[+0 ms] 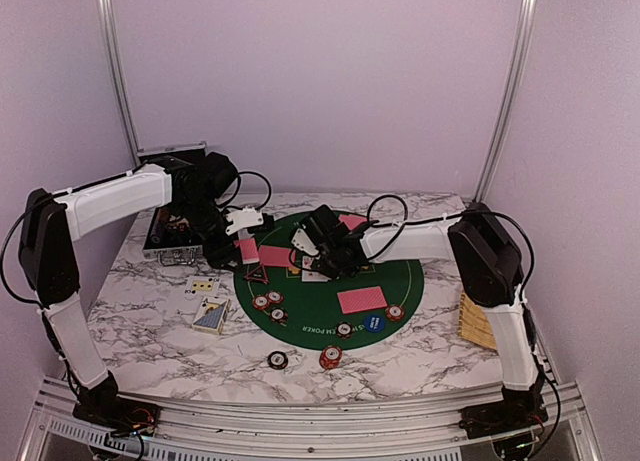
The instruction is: Distribute texas hold em gaming equipment
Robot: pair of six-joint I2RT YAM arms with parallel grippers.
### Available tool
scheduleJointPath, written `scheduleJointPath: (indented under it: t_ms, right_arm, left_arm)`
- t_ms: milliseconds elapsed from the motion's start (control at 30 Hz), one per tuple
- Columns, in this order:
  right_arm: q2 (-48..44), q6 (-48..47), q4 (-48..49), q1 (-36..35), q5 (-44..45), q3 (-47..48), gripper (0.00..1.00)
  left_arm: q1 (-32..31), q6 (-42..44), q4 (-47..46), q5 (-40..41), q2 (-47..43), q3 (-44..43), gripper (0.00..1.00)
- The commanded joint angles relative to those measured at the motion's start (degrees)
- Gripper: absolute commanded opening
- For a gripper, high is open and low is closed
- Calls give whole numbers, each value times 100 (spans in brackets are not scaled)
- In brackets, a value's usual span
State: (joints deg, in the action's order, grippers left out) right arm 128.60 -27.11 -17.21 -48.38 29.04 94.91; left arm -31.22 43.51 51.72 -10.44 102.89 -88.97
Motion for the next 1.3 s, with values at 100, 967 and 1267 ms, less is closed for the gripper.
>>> scheduleJointPath:
  t_ms: [100,967,1267]
  right_arm:
    - [-294,61,-77,-109,-518,-295,17]
    - [-2333,3965,548,1623,-3779,-637,99]
    - [-1851,5870,1327,1728,-6440,-1009,99]
  left_arm:
    - [29,27,66,-40,-200,-94,0]
    - [-6,-41,101,-173,-346,-190,0]
    - [-131,-70,101,-194,-254,-349,0]
